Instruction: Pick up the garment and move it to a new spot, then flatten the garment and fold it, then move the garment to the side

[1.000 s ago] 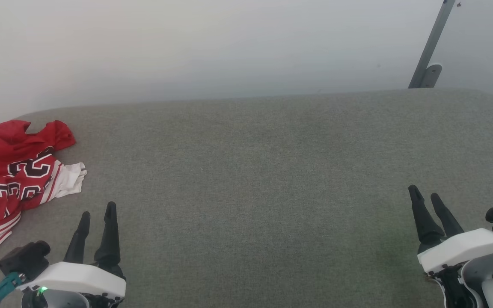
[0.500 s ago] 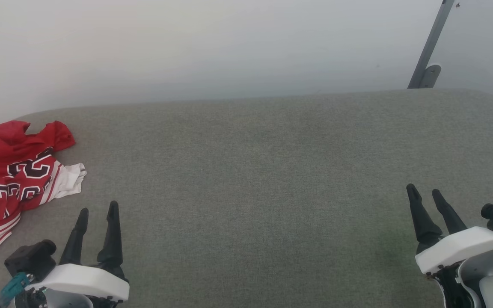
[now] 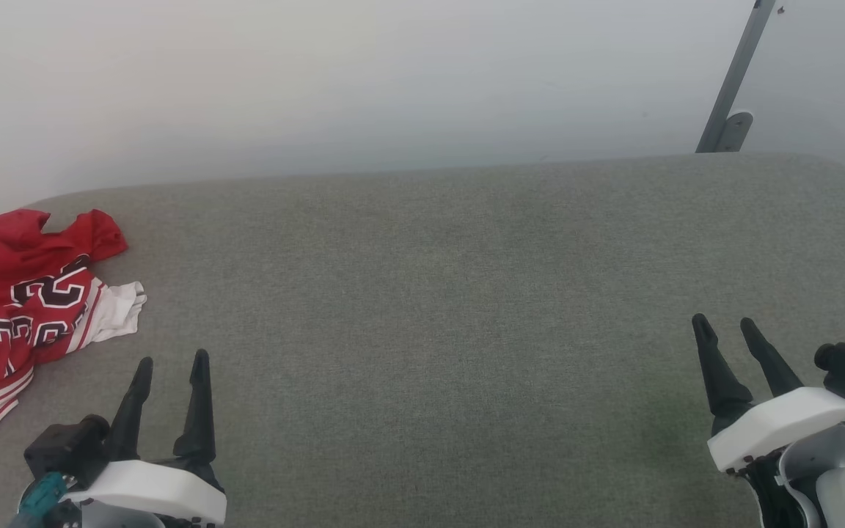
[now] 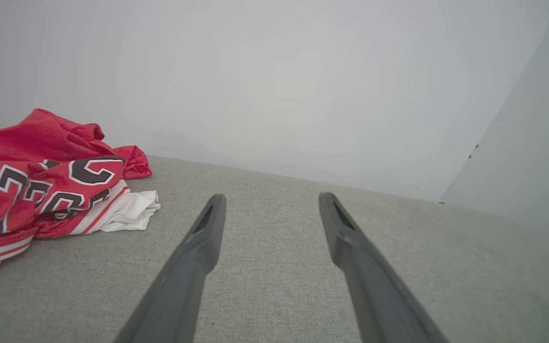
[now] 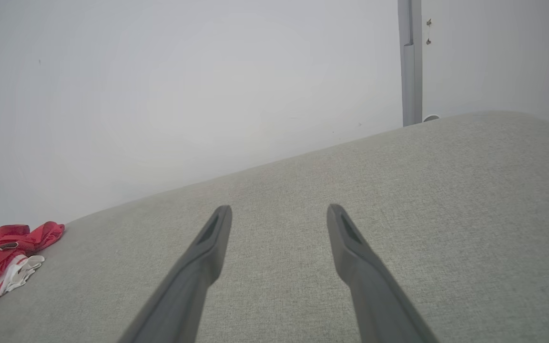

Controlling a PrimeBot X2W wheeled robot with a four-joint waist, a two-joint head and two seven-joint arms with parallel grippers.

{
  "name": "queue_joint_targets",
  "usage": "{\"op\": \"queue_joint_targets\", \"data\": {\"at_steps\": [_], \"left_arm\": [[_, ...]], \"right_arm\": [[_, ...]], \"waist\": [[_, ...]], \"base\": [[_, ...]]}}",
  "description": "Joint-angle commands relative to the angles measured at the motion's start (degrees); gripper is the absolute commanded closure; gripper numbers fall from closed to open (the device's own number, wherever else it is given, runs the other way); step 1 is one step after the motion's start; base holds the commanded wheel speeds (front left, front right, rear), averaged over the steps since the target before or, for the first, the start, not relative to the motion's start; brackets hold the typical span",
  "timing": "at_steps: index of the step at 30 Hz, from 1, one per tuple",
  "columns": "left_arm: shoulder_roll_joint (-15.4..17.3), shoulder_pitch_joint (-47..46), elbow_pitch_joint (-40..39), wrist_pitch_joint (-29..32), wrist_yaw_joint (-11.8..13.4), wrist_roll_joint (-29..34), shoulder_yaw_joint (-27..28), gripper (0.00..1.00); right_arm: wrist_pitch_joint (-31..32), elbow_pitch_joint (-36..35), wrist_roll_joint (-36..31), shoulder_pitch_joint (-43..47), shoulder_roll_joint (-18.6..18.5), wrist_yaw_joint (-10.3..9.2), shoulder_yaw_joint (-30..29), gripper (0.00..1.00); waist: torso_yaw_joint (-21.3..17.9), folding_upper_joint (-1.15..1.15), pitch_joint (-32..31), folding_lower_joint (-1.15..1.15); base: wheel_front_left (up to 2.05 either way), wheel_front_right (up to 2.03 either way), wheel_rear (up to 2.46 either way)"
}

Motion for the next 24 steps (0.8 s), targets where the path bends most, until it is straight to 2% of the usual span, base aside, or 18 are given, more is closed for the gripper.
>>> {"op": "queue_joint_targets", "data": {"at_steps": [1,24], "left_arm": [[0.0,0.0,-0.4,-0.5,-0.1,1.5,0.3,0.00],[0.4,0.8,-1.0,-2.8,-0.9,10.8,0.6,0.00]], "right_arm": [[-0.5,-0.4,-1.1,-1.0,-0.4,0.00,0.1,0.00],[-2.0,-0.3,-8.7,-1.0,-1.3,0.00,1.1,0.00]], "waist": [[0.0,0.00,0.0,0.00],[-0.4,0.00,-0.3,0.00]], "base": [[0.00,0.00,0.00],[0.00,0.00,0.00]]}}
